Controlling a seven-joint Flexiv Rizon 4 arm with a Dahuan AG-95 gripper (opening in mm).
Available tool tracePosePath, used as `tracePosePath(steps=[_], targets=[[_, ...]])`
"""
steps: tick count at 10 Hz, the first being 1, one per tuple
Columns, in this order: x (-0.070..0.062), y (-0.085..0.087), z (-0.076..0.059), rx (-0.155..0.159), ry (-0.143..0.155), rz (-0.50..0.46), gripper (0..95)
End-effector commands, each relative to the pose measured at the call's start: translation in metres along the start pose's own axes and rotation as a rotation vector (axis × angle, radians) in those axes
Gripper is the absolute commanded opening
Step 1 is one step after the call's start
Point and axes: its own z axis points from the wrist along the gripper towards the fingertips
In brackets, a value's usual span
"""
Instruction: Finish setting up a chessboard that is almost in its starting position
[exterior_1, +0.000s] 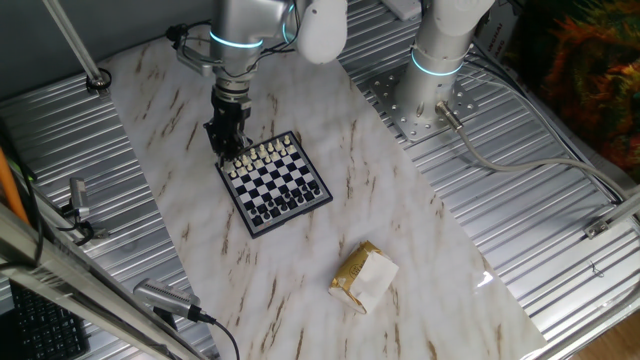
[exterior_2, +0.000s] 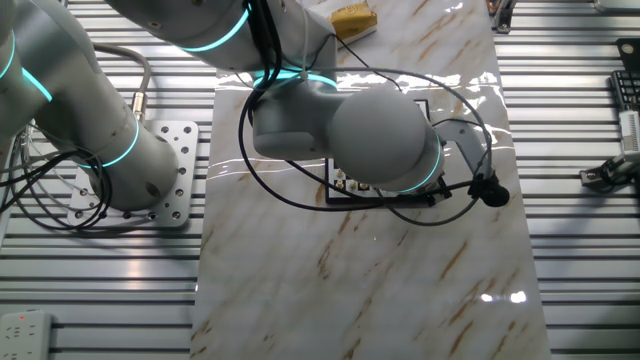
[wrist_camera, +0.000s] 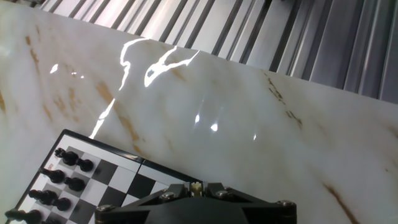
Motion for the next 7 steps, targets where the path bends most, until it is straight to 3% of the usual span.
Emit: tracePosePath(steps=[1, 7], targets=[[0.0004, -0.0002, 0.0010, 0.006, -0.006, 0.001, 0.0], [0.0005, -0.0002, 0.0010, 0.006, -0.020, 0.002, 0.0]])
